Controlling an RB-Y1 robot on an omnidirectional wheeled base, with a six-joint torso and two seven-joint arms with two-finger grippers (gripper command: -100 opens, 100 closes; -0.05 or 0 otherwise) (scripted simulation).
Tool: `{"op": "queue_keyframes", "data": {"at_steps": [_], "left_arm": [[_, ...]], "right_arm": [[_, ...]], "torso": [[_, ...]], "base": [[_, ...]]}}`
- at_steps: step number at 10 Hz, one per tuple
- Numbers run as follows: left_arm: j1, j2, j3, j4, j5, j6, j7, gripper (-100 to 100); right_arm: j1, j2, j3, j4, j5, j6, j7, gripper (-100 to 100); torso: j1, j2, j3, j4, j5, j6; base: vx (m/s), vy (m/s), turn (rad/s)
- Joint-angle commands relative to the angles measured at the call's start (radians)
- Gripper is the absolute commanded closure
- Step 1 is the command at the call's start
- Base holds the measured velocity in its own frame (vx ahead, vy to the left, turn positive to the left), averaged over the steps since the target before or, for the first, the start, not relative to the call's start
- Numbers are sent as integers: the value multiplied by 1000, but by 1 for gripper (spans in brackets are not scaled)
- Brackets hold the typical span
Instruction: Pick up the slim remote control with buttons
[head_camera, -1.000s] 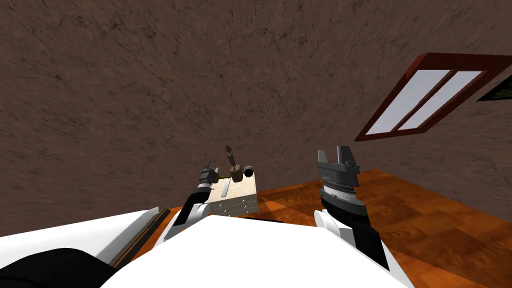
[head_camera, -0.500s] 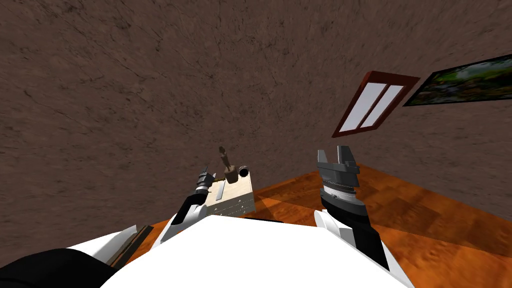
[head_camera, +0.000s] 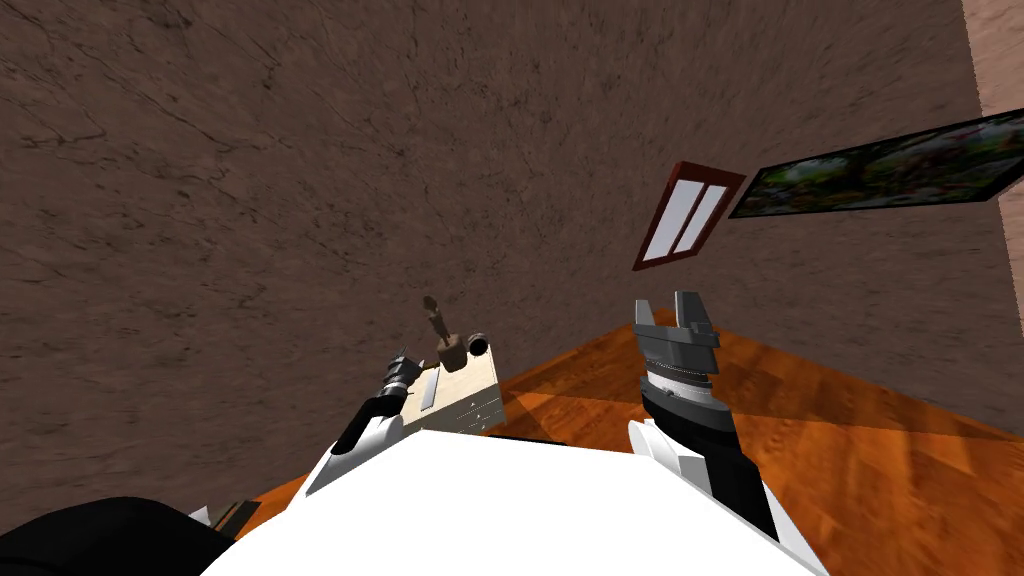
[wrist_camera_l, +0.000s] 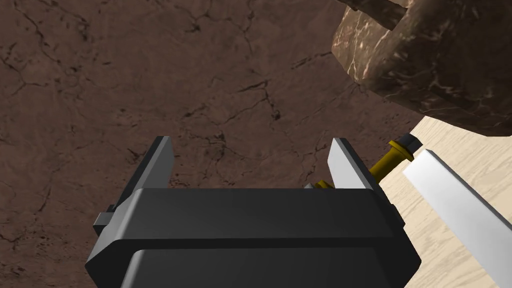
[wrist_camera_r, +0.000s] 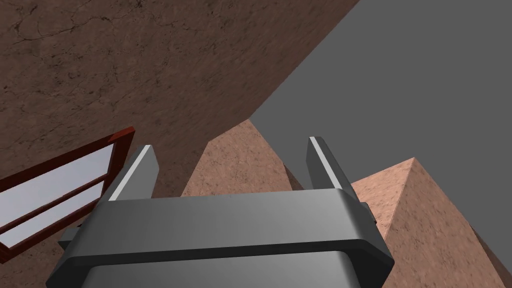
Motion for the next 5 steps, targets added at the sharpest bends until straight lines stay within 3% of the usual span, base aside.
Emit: {"op": "queue_keyframes", "data": {"at_steps": [1, 2, 3, 4, 5], "left_arm": [[-7, 0, 15, 27, 13, 29, 19, -100], [-11, 8, 41, 74, 43, 71, 56, -100], [-11, 8, 41, 76, 43, 71, 56, -100], [-15, 17, 68, 128, 74, 98, 92, -100], [-15, 17, 68, 128, 74, 113, 92, -100]], "right_arm": [[0, 0, 0, 0, 0, 0, 0, 0], [0, 0, 0, 0, 0, 0, 0, 0], [0, 0, 0, 0, 0, 0, 0, 0], [0, 0, 0, 0, 0, 0, 0, 0], [0, 0, 0, 0, 0, 0, 0, 0]], "torso": [[0, 0, 0, 0, 0, 0], [0, -1, 0, 0, 0, -1], [0, 0, 0, 0, 0, 0], [0, -1, 0, 0, 0, -1], [0, -1, 0, 0, 0, 0]], "base": [[-28, 14, -161], [-26, 8, -342], [-23, 12, -118], [-21, 2, -266], [-18, 10, -157]]}}
